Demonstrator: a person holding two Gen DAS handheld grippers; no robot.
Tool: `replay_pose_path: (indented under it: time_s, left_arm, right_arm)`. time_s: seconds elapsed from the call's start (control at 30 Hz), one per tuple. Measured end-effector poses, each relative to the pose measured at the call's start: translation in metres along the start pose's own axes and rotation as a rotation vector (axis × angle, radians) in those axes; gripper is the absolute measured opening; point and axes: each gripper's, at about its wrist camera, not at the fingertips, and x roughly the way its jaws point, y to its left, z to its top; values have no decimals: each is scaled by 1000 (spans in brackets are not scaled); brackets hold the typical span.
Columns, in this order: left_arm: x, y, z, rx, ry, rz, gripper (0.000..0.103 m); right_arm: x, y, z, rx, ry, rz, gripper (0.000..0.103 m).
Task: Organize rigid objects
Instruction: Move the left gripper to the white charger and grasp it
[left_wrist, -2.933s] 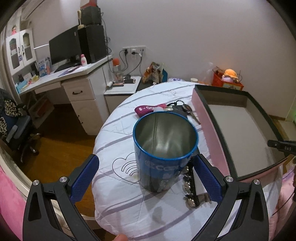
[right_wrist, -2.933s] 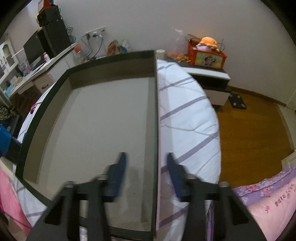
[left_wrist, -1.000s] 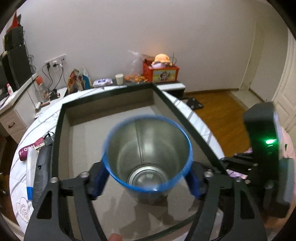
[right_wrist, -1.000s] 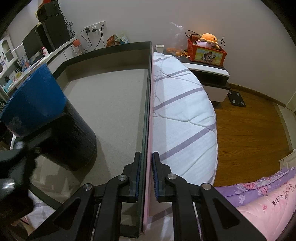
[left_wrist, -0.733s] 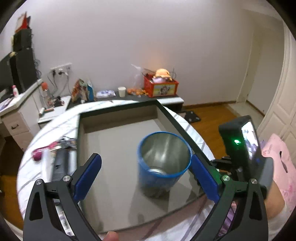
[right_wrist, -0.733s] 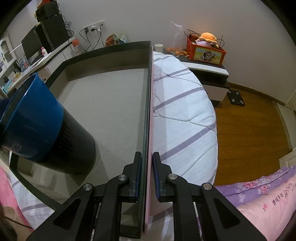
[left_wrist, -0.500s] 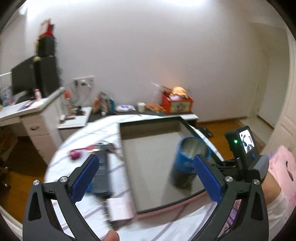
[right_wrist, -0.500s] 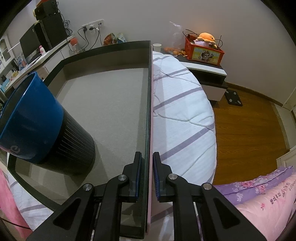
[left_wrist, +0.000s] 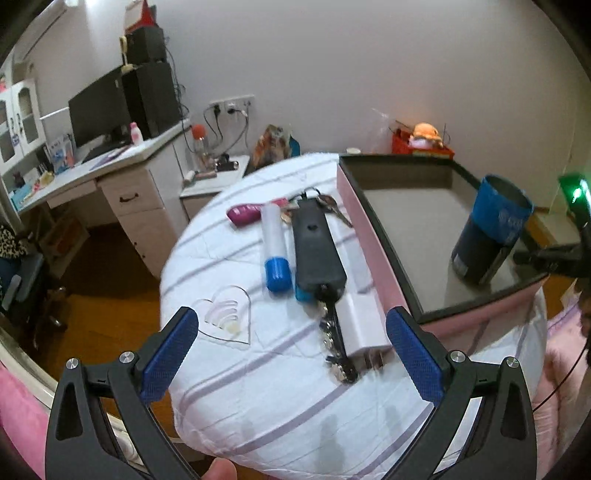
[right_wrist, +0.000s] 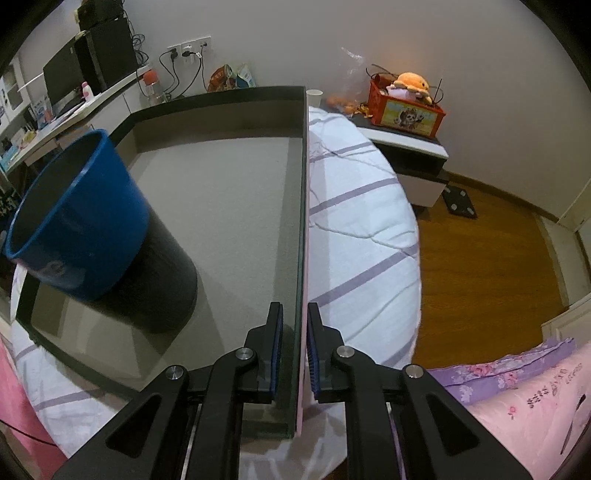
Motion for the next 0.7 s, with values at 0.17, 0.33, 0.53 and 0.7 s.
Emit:
replay_pose_path:
  time_s: [0.17, 0.33, 0.53, 0.7]
  left_arm:
    - [16, -17, -5, 61, 28, -7, 103]
    - [32, -22, -16, 104, 96, -34, 103]
    - [48, -28, -20, 106, 126, -46, 103]
    - [68, -26, -22, 103, 159, 7, 103]
  right_arm:
    - [-2, 2, -1, 0, 0, -15, 13]
    - [-3, 4, -1, -1, 7, -25, 13]
    - [-2, 5, -1, -5, 13, -33, 14]
    - [-3, 6, -1, -5, 15, -36, 14]
